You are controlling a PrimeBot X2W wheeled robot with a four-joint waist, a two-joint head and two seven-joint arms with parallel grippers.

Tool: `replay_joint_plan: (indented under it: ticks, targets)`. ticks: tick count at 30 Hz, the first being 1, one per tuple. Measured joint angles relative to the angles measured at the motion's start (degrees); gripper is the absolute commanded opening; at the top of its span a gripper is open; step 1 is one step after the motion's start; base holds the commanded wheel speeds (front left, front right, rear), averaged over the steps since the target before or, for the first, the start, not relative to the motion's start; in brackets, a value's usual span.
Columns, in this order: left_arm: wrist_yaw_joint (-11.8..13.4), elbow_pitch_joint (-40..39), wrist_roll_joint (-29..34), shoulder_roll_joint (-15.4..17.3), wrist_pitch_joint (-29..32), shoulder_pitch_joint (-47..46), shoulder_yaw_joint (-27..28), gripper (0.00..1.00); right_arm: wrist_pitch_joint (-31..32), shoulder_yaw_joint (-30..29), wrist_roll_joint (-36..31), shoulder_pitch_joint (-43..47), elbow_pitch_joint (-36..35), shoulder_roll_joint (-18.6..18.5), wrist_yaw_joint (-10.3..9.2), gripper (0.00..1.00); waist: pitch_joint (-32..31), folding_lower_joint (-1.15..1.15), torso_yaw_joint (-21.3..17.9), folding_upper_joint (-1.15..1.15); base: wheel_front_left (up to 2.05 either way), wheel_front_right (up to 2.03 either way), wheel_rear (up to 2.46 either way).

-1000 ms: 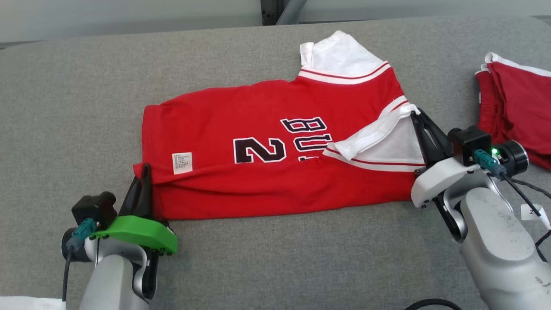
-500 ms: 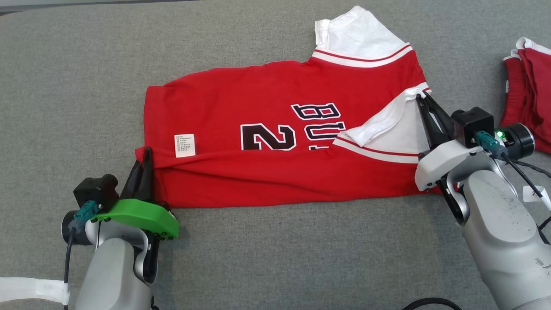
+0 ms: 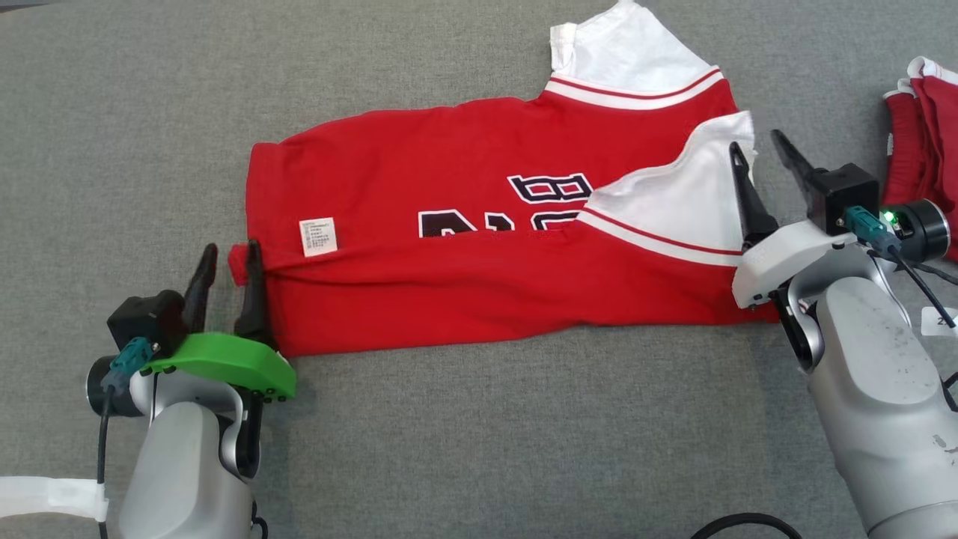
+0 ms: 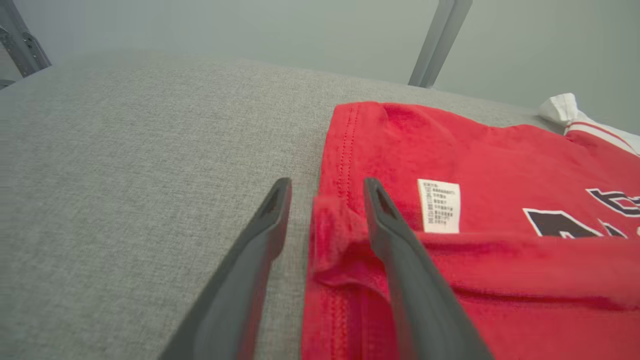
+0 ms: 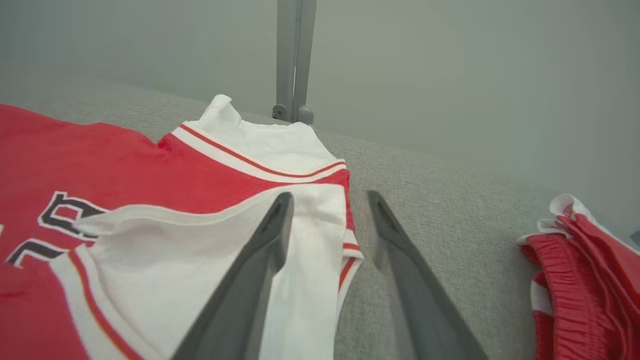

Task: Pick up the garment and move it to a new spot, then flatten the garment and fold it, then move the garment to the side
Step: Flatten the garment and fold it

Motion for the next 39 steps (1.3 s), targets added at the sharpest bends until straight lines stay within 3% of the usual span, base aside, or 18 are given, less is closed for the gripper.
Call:
replay_joint_plan:
  ticks: [7,16,32,39]
  targets:
    - [0.5,-4.2,0.1,0.0,0.0,3.3,1.5,1.0,0.0,-3.4,0.8,6.5,-4.4,2.2,0.0,1.0,-1.6,0.0,-0.3,0.0,0.0,0.0,0.0]
    - [1.2,-8.1,-1.0,0.0,0.0,10.0,-0.9,1.0,0.0,-6.4,3.7,17.2,-6.8,4.8,0.0,1.0,-2.4,0.0,-1.3,0.0,0.0,0.0,0.0]
    - [1.9,-9.0,-1.3,-0.1,0.0,11.9,-2.6,1.0,0.0,-11.0,6.4,20.8,-5.1,6.9,0.0,1.0,-4.2,0.0,-0.9,0.0,0.0,0.0,0.0]
    - [1.8,-8.9,-1.3,0.0,0.0,13.3,-2.6,1.0,0.0,-10.5,7.1,23.2,-4.8,7.4,0.0,1.0,-5.4,0.0,-1.0,0.0,0.0,0.0,0.0]
